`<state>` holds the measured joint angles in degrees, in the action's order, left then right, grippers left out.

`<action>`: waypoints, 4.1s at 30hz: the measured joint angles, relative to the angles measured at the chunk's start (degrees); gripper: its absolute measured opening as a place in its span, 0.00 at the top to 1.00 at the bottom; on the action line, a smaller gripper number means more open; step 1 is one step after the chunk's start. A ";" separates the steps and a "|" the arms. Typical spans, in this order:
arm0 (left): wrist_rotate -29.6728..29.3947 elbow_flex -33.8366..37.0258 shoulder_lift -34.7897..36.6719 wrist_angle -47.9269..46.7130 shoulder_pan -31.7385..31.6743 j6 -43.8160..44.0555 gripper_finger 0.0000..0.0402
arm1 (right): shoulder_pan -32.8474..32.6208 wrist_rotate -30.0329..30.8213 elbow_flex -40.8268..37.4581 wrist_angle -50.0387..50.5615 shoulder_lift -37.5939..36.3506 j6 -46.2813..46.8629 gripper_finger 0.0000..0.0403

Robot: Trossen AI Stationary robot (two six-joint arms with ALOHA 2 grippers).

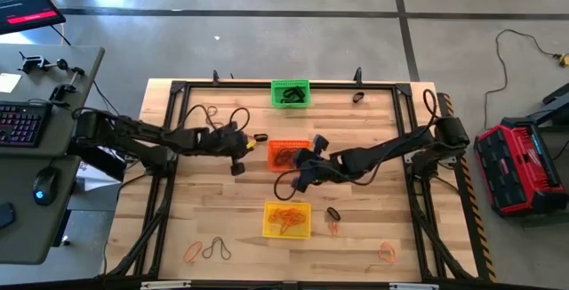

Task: Sort rubber bands into baskets
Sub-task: Put the orange rubber band into the yellow bin

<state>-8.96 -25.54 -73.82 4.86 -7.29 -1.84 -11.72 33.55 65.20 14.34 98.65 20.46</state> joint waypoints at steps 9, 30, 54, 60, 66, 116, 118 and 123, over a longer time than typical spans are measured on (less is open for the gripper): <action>3.79 -4.08 0.00 -10.21 -3.71 -1.65 1.00 | -0.25 -9.92 -8.67 -18.63 -0.81 -2.17 1.00; 0.09 -4.09 -9.33 -6.34 -5.53 -2.92 0.78 | -9.16 -3.35 -8.52 -18.78 -5.49 -3.82 1.00; 2.51 -4.00 -9.54 -4.47 -6.64 -5.76 0.98 | -9.45 -2.73 -8.49 -17.96 -5.44 -4.03 1.00; 2.52 -4.00 -3.25 -4.83 -2.03 -1.25 1.00 | -9.47 -2.75 -8.49 -17.77 -5.44 -4.03 1.00; 2.78 -4.02 2.96 -3.75 5.48 3.13 1.00 | -9.47 -2.77 -8.49 -17.52 -5.42 -4.03 1.00; 14.06 -20.58 -22.56 13.22 29.11 -0.32 1.00 | -10.08 -7.09 -8.49 -15.48 -5.40 -4.93 1.00; 14.06 -21.08 -23.43 13.23 29.11 -0.32 1.00 | -10.10 -7.09 -8.49 -15.44 -5.40 -4.93 1.00; 13.71 -22.27 -24.17 12.75 29.11 -1.29 0.96 | -10.08 -7.09 -8.49 -15.44 -5.40 -4.91 1.00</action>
<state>4.75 -47.81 -98.00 17.60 21.82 -3.13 -21.80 26.46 56.71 -1.10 93.25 15.55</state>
